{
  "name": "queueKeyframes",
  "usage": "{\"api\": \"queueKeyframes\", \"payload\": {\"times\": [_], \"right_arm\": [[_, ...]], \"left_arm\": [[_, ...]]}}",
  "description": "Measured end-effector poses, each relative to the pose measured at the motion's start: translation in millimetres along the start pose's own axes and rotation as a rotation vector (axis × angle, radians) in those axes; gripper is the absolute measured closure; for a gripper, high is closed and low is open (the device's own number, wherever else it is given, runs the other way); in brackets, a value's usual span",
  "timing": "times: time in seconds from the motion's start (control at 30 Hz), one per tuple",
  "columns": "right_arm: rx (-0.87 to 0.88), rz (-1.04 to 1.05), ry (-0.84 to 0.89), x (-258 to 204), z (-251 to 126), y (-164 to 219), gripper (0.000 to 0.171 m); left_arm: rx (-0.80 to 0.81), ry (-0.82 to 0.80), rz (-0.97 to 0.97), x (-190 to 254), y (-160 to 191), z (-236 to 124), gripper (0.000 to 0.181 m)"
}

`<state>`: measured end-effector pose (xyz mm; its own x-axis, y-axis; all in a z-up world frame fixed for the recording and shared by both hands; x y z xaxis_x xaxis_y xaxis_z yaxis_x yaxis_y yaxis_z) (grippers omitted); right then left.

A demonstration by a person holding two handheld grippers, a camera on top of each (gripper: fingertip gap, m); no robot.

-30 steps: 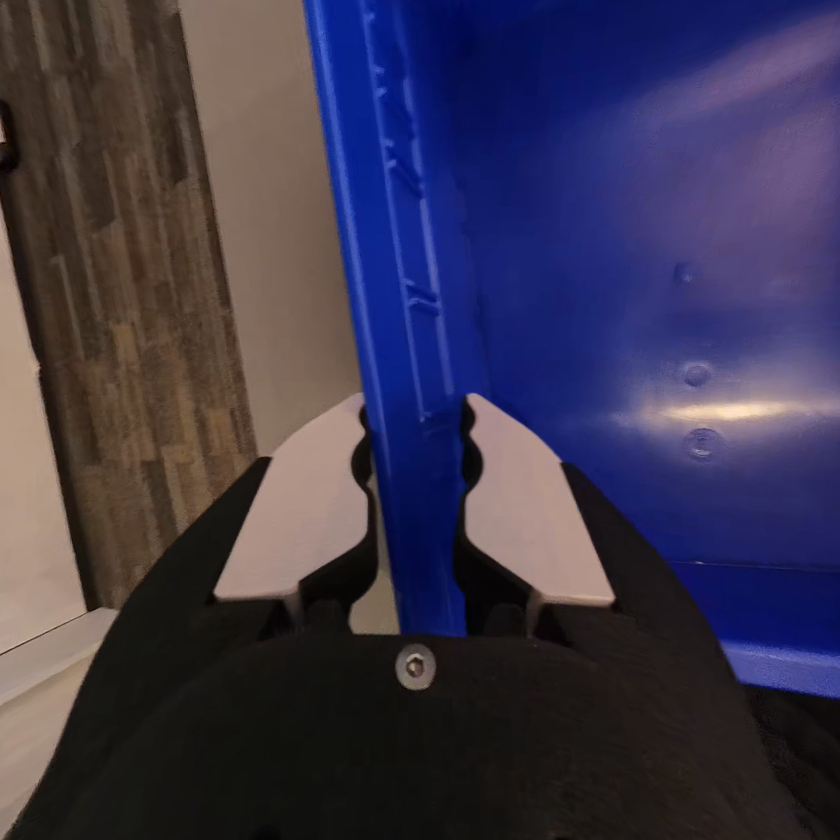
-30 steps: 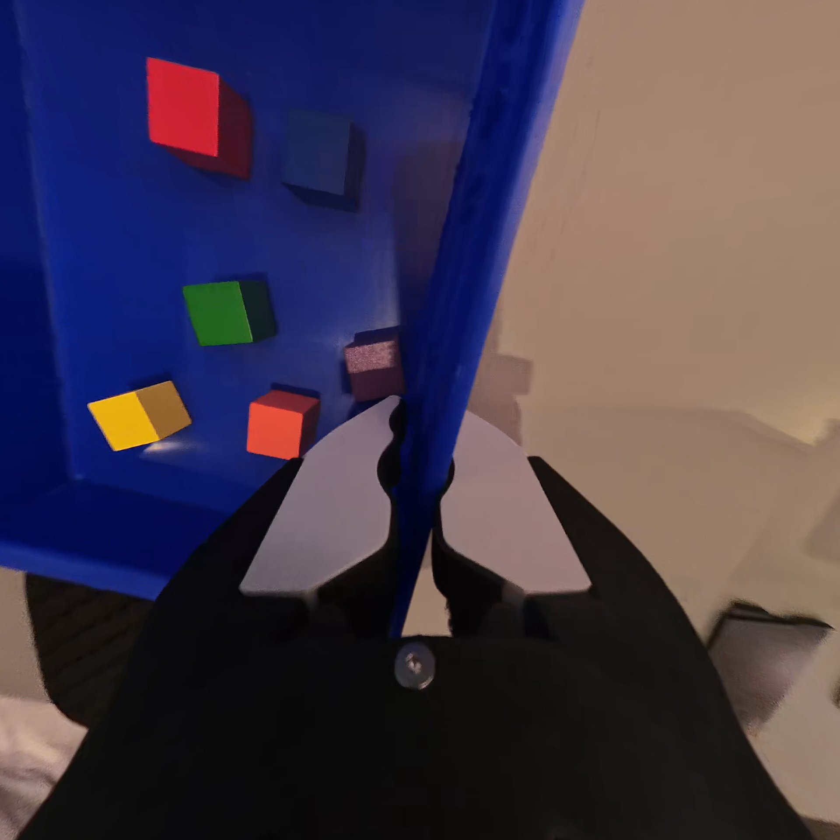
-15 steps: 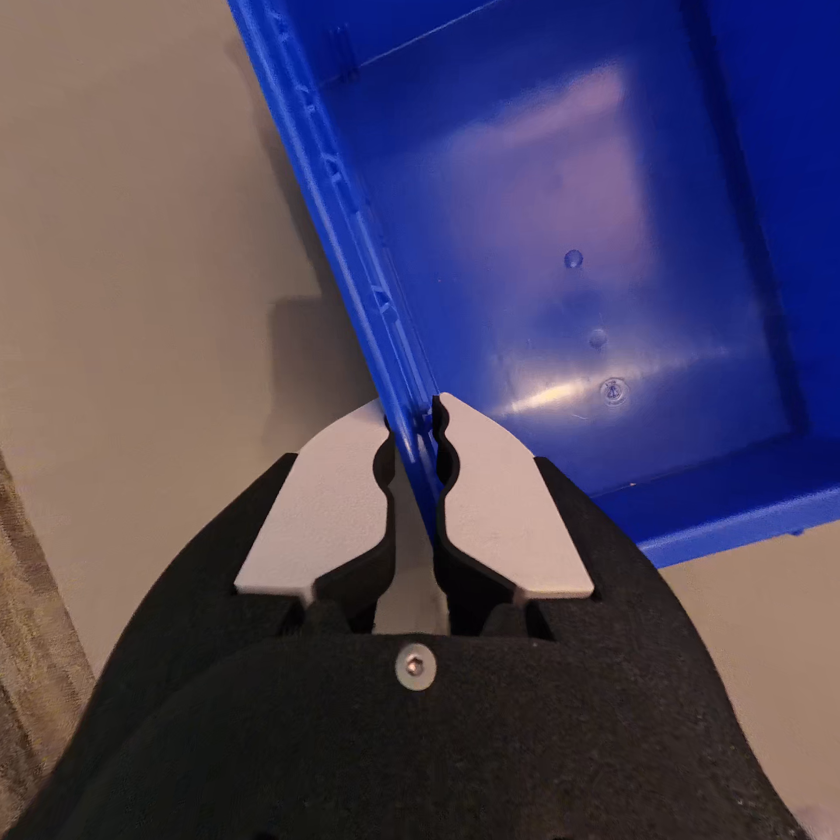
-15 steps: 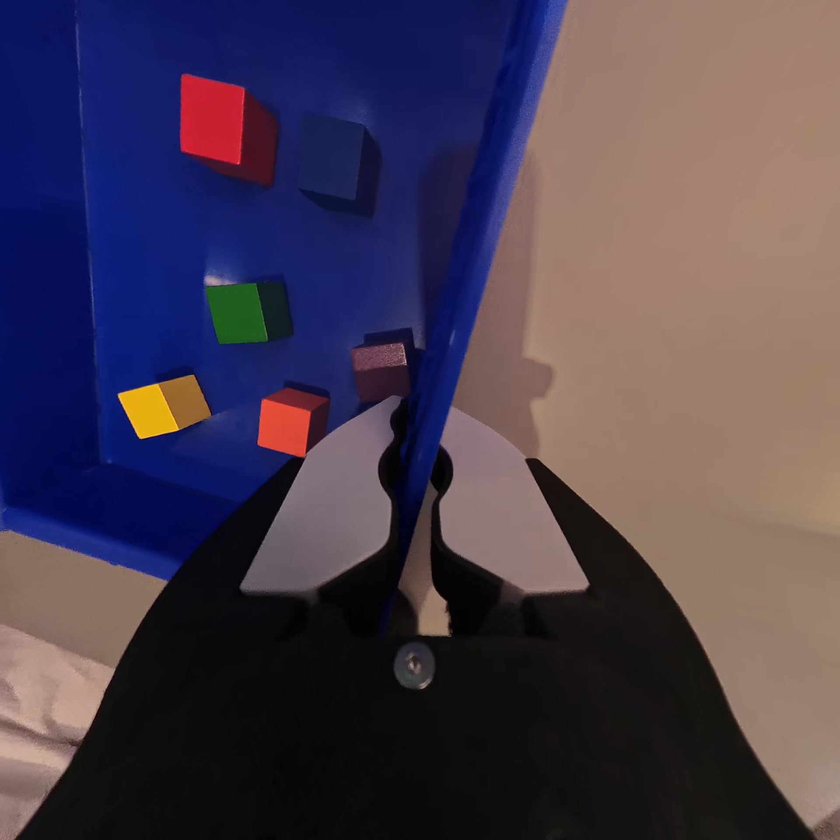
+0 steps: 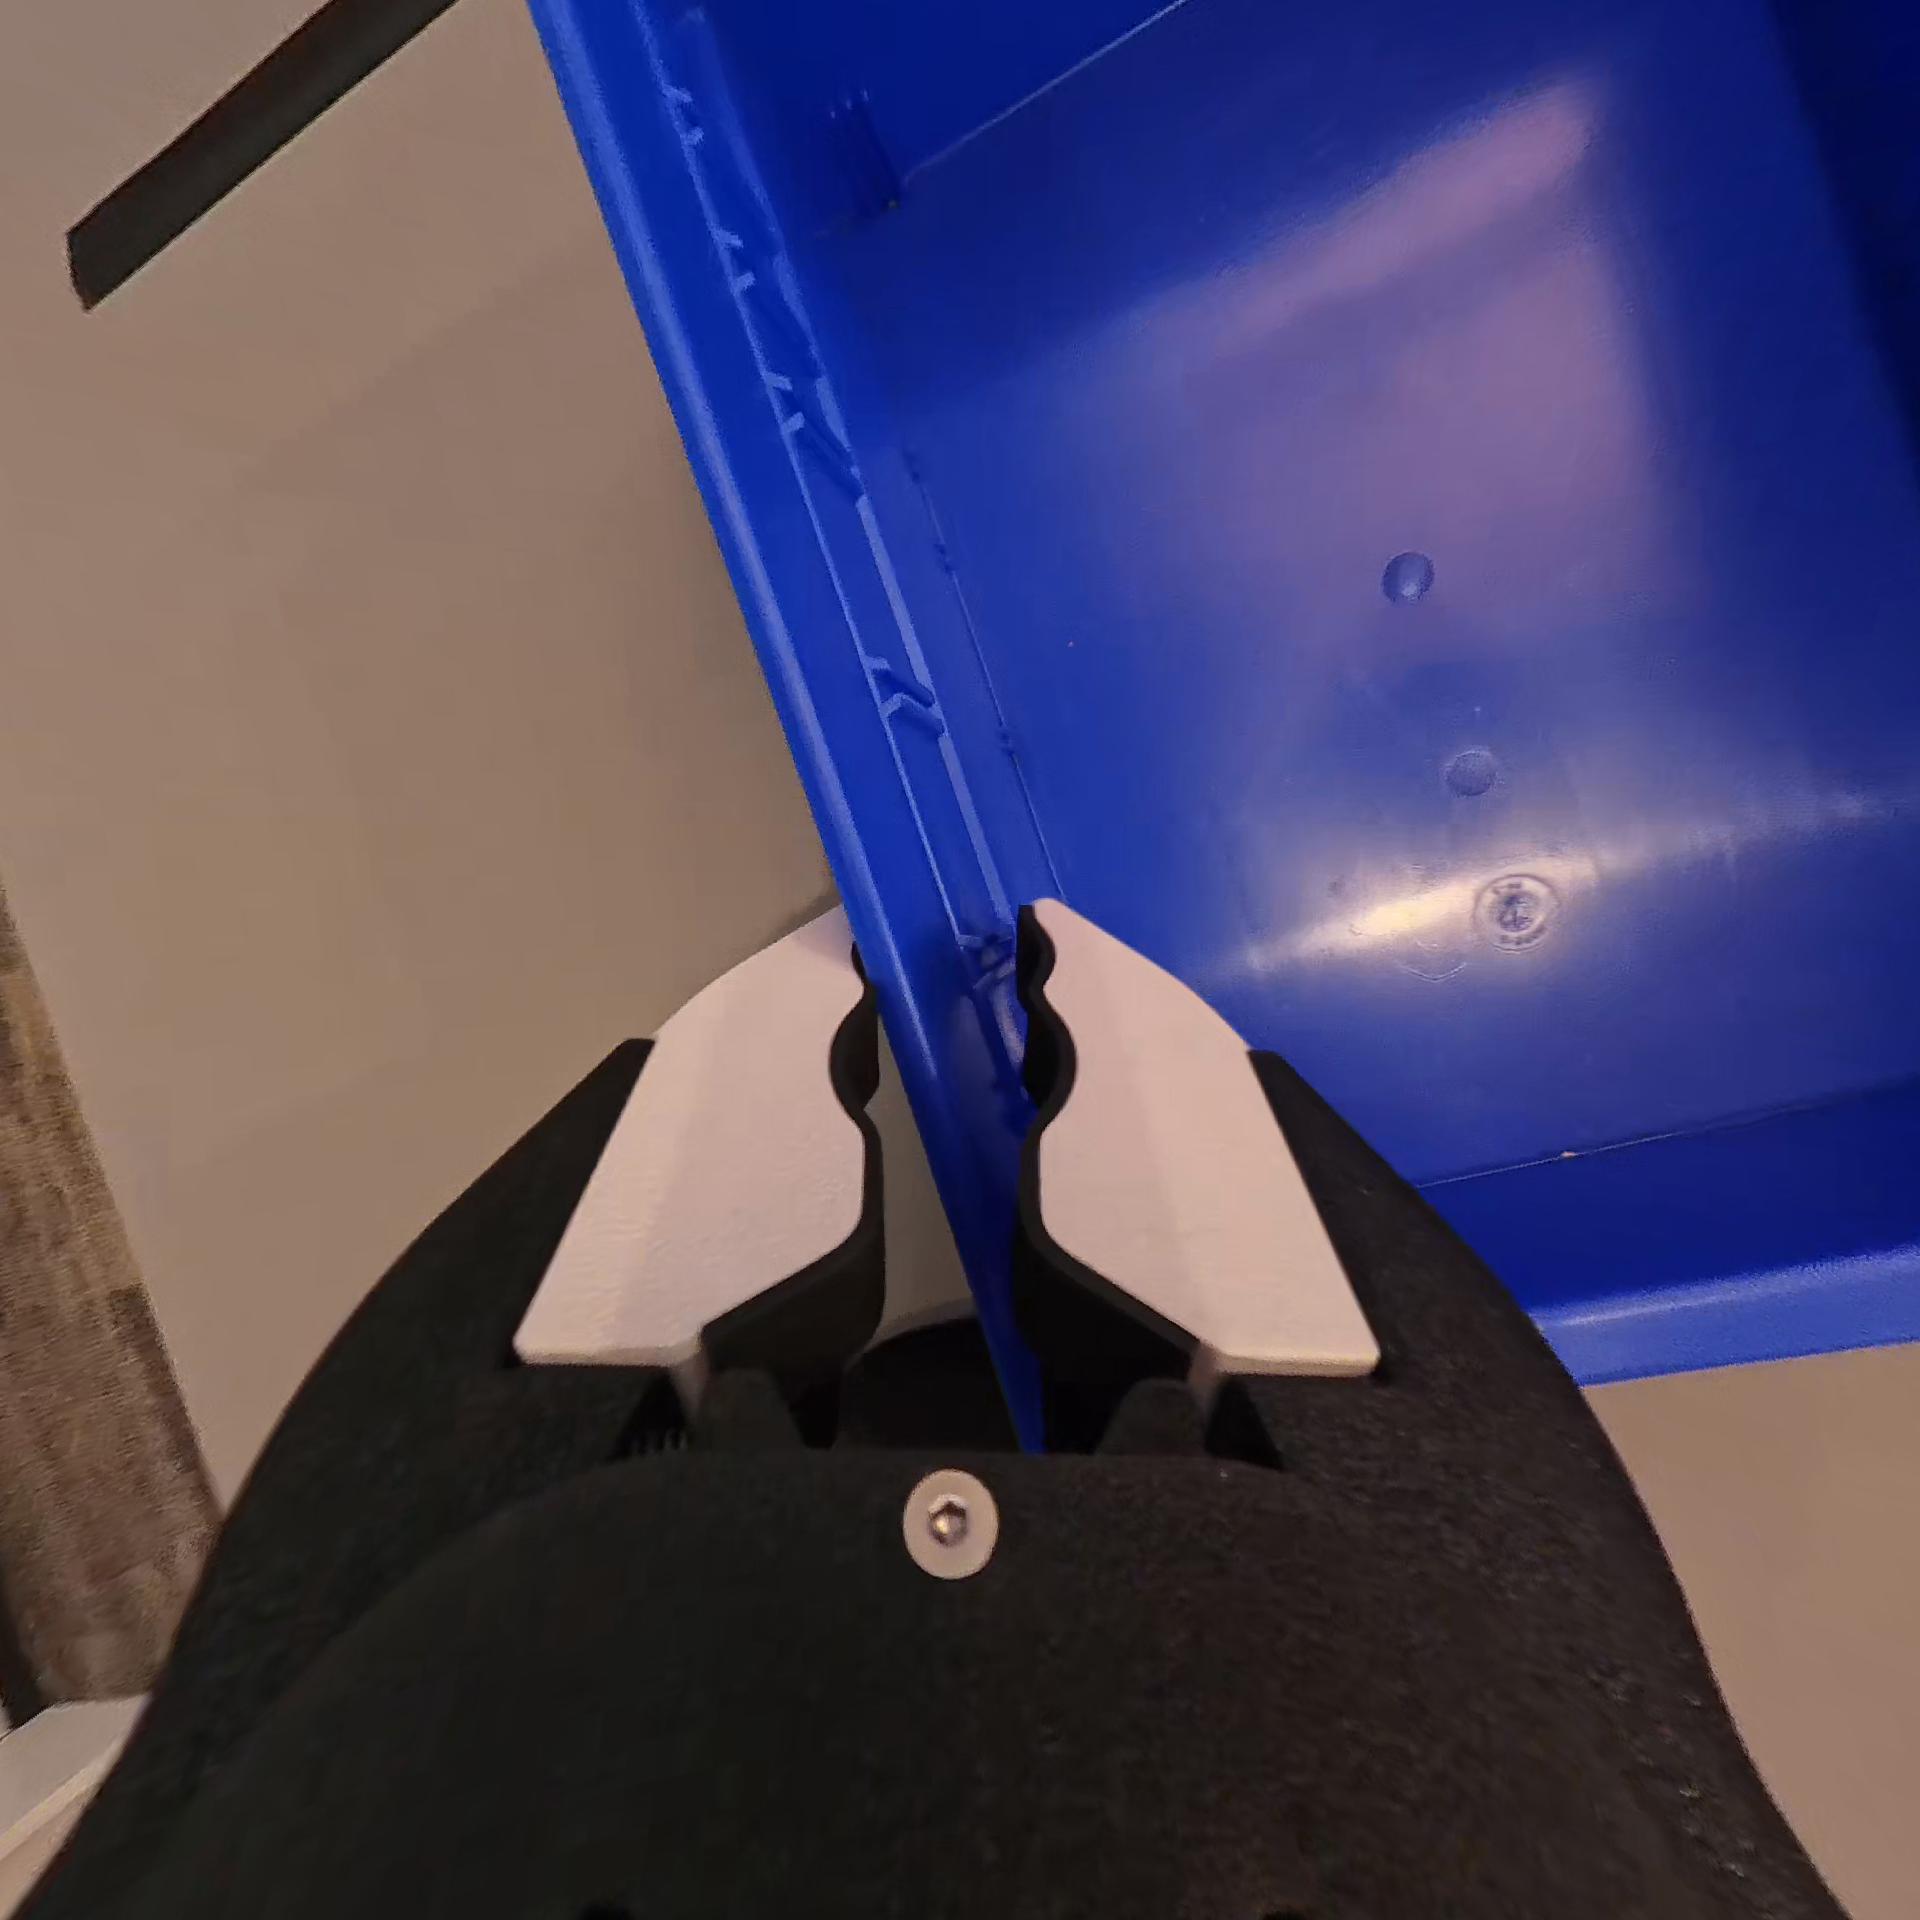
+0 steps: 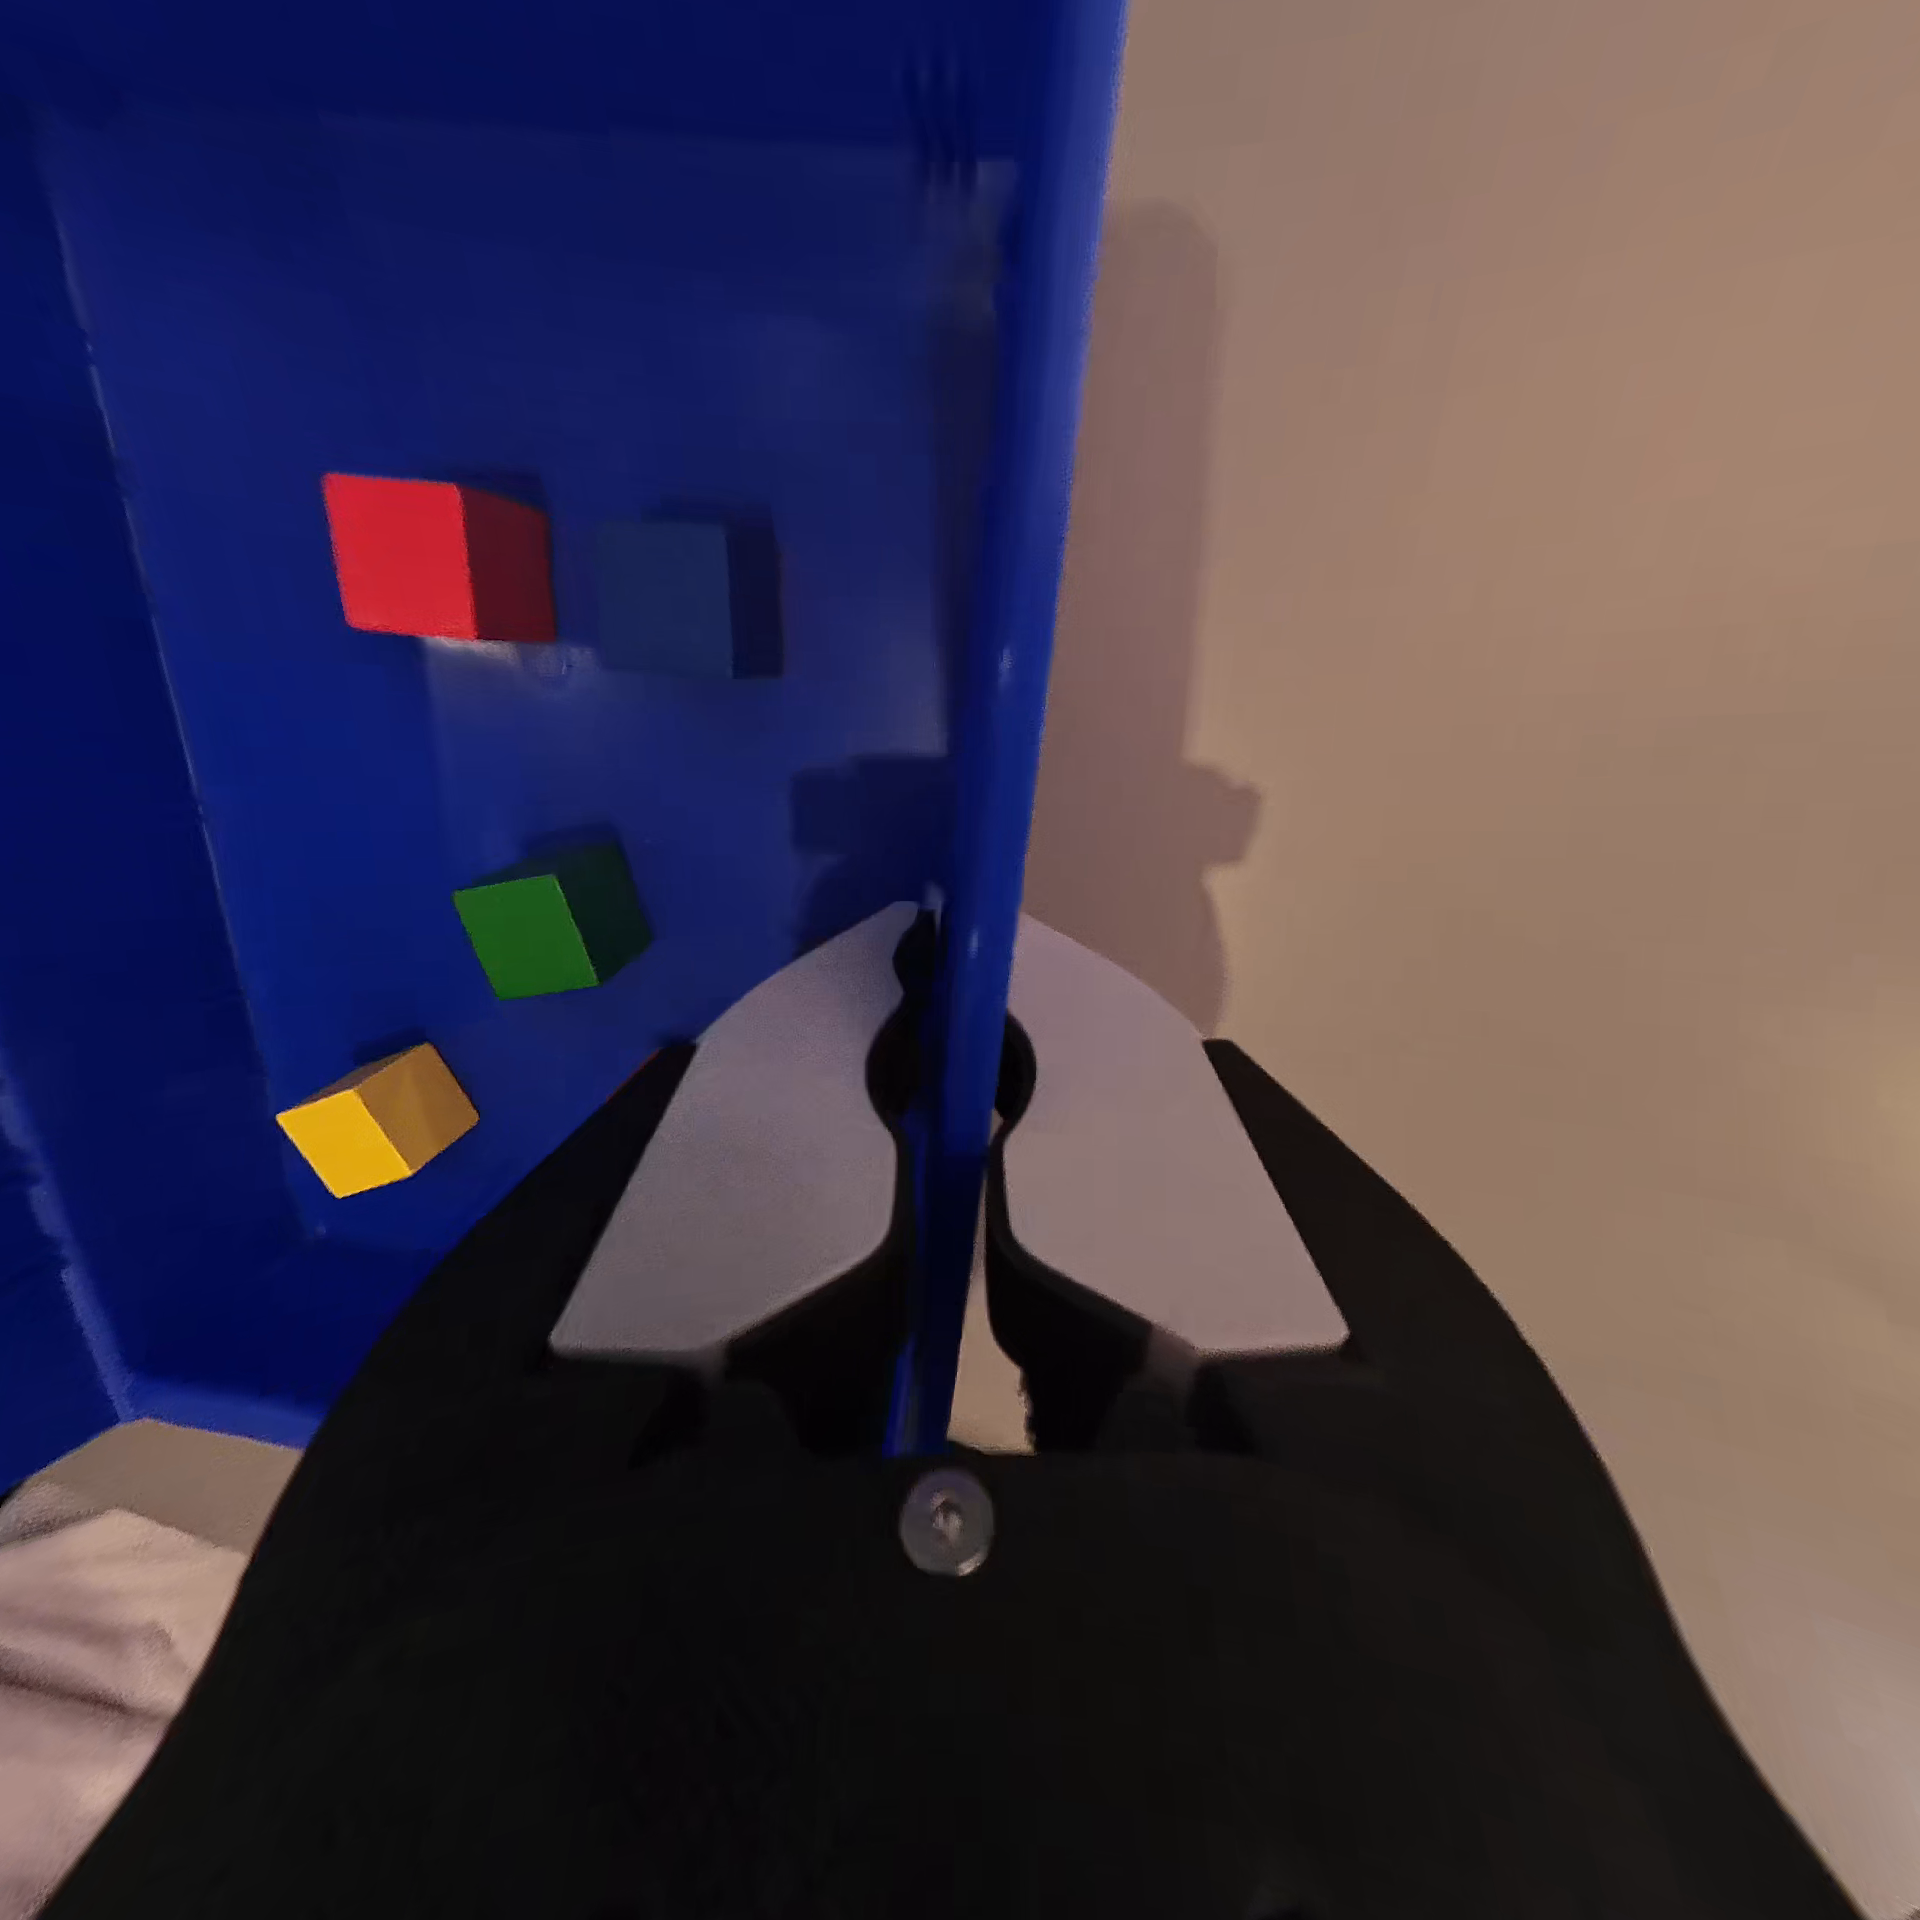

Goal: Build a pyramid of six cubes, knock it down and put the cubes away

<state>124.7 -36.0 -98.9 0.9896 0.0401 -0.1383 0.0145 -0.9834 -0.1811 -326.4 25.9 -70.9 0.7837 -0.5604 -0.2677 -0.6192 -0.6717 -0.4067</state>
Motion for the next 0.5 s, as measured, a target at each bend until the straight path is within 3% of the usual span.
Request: {"api": "queueKeyframes", "payload": {"times": [0.27,0.4,0.5], "right_arm": [[-0.057,0.111,-0.035,15.9,-2.2,5.7,0.164],[-0.064,0.180,-0.060,37.9,-7.2,17.8,0.164],[-0.077,0.228,-0.084,55.2,-13.7,29.4,0.163]], "left_arm": [[0.110,0.201,-0.068,36.9,-17.2,-4.8,0.161],[0.194,0.265,-0.052,39.4,-22.2,-13.4,0.155],[0.307,0.289,-0.074,25.2,-23.9,-41.5,0.141]]}}
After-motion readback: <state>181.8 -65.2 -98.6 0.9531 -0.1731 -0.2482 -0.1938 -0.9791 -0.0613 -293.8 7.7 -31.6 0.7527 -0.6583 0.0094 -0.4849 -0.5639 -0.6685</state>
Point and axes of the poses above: each gripper's, where its closed fingertips meet, z out along the fingers, y out of its underside, x = y × z across the jaws, the point moved 3 cm from there along -z, back along the fingers, and after that the axes turned 2 degrees about -x, right-handed, at the moved point
